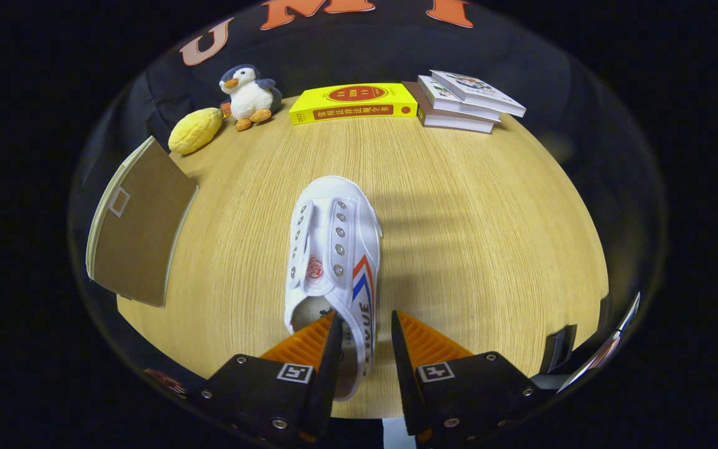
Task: Open the storage box then place both shoes into the box .Put the left shoe in first, then the right shoe, with the right side of both shoes facing outward in a uniform manner.
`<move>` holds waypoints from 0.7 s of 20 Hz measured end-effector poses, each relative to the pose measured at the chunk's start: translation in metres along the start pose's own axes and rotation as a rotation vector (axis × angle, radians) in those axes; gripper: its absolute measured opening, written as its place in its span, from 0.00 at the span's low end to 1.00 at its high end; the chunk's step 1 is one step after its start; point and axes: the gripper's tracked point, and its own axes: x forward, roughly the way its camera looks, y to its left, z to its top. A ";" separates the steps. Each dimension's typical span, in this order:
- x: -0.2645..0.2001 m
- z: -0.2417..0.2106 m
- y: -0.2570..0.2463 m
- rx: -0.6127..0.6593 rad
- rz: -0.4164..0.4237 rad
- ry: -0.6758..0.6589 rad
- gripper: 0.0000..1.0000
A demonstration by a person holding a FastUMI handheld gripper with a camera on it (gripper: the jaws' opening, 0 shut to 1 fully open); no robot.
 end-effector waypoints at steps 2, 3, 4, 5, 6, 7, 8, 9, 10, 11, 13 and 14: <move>0.011 0.003 0.005 0.023 0.023 -0.019 0.39; 0.016 0.001 0.008 0.039 0.033 -0.013 0.37; 0.017 0.001 0.007 0.050 0.027 -0.017 0.29; 0.018 0.003 0.006 0.063 0.026 -0.025 0.26; 0.019 0.002 0.005 0.075 0.022 -0.030 0.21; 0.020 0.002 0.000 0.097 0.011 -0.036 0.19; 0.019 0.002 -0.001 0.127 0.015 -0.033 0.07; 0.019 0.003 0.001 0.146 0.030 -0.028 0.03; 0.017 0.005 0.002 0.165 0.035 -0.033 0.01; 0.010 0.008 0.003 0.177 0.039 -0.053 0.01; 0.002 0.022 0.005 0.211 0.040 -0.098 0.01; 0.000 0.029 0.004 0.226 0.040 -0.108 0.01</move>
